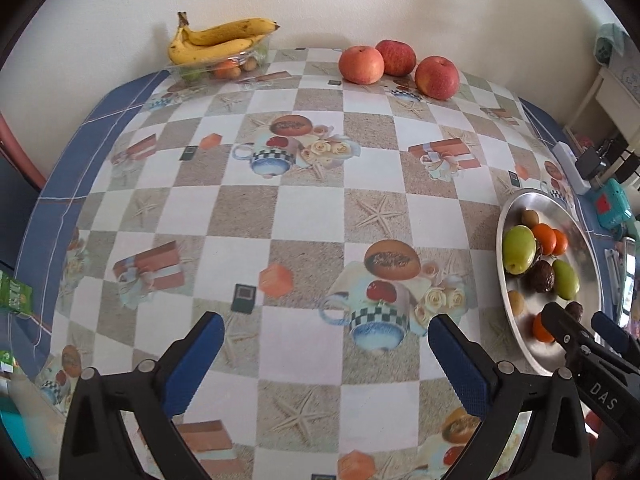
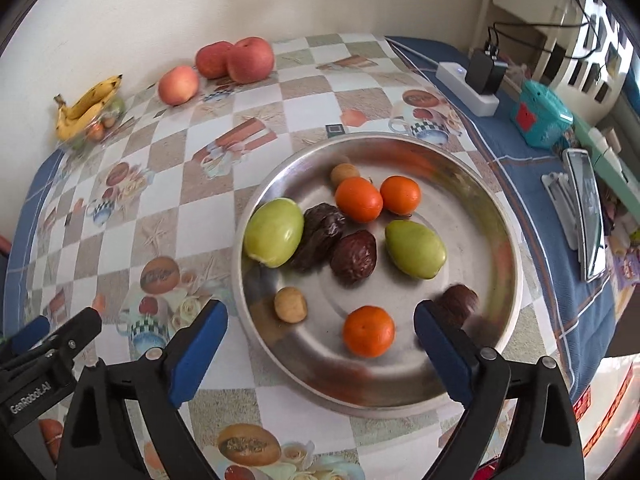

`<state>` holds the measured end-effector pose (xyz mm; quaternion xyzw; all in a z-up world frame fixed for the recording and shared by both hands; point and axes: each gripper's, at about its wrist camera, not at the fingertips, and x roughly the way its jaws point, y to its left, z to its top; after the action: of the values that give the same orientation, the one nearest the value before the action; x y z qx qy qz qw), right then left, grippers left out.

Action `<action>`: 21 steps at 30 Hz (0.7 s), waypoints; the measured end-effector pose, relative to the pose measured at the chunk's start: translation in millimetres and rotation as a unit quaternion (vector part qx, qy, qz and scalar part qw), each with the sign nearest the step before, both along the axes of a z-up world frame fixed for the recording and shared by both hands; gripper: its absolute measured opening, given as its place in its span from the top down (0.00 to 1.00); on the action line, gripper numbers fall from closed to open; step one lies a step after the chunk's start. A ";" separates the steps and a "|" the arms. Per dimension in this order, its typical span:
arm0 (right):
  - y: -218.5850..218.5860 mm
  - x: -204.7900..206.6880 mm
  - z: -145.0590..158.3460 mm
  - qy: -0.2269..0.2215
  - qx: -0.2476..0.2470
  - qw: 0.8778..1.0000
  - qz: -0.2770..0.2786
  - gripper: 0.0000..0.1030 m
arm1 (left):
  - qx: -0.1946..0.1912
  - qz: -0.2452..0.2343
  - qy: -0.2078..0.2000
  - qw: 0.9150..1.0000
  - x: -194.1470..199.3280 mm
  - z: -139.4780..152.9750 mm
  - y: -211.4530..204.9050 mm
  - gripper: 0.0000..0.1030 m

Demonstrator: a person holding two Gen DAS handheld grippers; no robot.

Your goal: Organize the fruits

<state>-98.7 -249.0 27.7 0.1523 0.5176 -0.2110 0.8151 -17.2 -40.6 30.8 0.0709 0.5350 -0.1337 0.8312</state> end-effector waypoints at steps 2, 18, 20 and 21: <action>5.3 -3.0 2.0 -0.004 -0.005 1.000 0.004 0.08 | 0.009 0.004 -0.004 1.000 -1.9 1.5 3.4 0.00; 18.0 -3.0 3.9 -0.002 -0.020 1.000 0.016 0.08 | 0.079 0.005 -0.016 0.997 -3.6 0.4 0.9 0.00; 18.8 -2.4 3.4 -0.001 -0.020 1.000 0.018 0.08 | 0.079 0.007 -0.013 0.997 -2.8 -0.2 1.5 0.00; 19.1 -2.2 3.2 0.000 -0.021 1.000 0.019 0.08 | 0.079 0.007 -0.013 0.997 -2.8 -0.3 1.6 0.00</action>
<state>-100.9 -229.9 30.9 0.1255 0.5160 -0.2061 0.8219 -20.0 -39.0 30.5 0.1344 0.5337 -0.0839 0.8307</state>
